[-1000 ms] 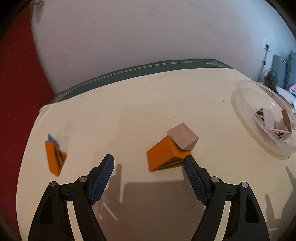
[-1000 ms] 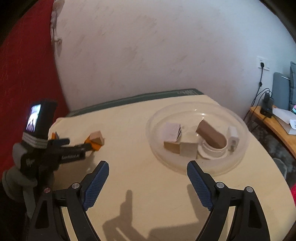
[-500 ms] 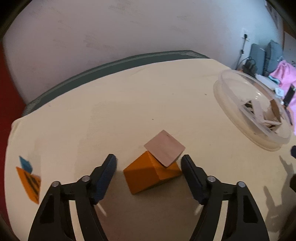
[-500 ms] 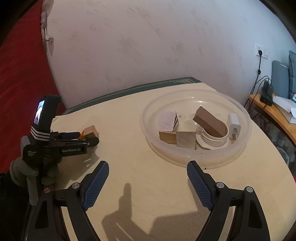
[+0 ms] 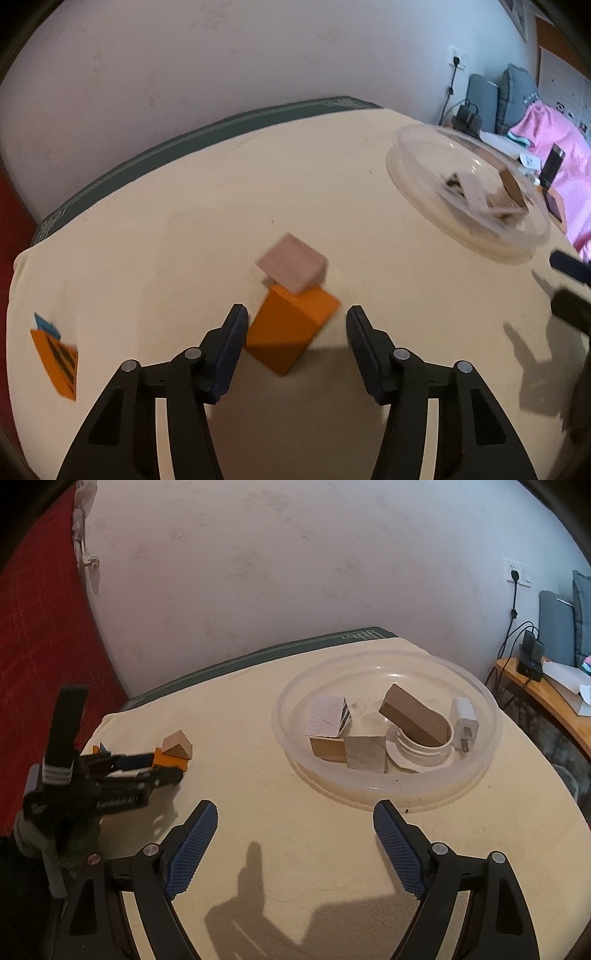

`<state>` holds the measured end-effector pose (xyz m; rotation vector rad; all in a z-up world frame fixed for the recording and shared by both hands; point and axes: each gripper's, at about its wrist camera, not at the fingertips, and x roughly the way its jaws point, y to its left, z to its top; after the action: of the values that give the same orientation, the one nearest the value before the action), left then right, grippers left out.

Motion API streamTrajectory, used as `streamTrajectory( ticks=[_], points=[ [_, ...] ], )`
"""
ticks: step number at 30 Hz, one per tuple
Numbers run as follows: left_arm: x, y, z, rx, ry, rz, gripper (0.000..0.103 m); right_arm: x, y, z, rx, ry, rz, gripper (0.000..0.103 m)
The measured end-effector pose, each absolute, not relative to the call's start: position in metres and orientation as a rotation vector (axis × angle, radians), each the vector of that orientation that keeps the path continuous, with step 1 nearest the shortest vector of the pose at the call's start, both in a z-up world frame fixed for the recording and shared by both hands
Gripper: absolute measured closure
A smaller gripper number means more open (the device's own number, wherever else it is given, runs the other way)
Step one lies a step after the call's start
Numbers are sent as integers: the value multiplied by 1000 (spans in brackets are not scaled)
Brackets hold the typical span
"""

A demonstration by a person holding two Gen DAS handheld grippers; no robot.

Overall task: Organize rigid objects
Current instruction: 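Grasp the orange striped block with the left gripper and lift it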

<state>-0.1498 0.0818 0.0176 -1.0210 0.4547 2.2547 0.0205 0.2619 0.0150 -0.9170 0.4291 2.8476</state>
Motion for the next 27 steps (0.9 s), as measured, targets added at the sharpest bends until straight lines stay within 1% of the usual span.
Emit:
streamTrajectory(
  ticks=[6, 12, 13, 14, 15, 18, 27],
  points=[
    [-135, 73, 24, -1033, 420, 2261, 46, 20, 264, 13, -914, 443, 2848, 14],
    [-152, 80, 18, -1100, 355, 2338, 46, 20, 265, 12, -906, 450, 2847, 14],
    [-153, 79, 17, -1109, 338, 2343, 48, 20, 265, 12, -906, 452, 2847, 14],
    [-154, 79, 17, -1106, 334, 2348, 52, 20, 265, 12, -907, 454, 2846, 14],
    [-152, 80, 17, -1099, 336, 2354, 61, 20, 265, 12, -909, 455, 2846, 14],
    [-148, 79, 18, -1098, 322, 2375, 69, 19, 265, 12, -914, 458, 2845, 14],
    [-124, 54, 22, -1075, 225, 2556, 71, 12, 267, 9, -994, 474, 2866, 14]
  ],
)
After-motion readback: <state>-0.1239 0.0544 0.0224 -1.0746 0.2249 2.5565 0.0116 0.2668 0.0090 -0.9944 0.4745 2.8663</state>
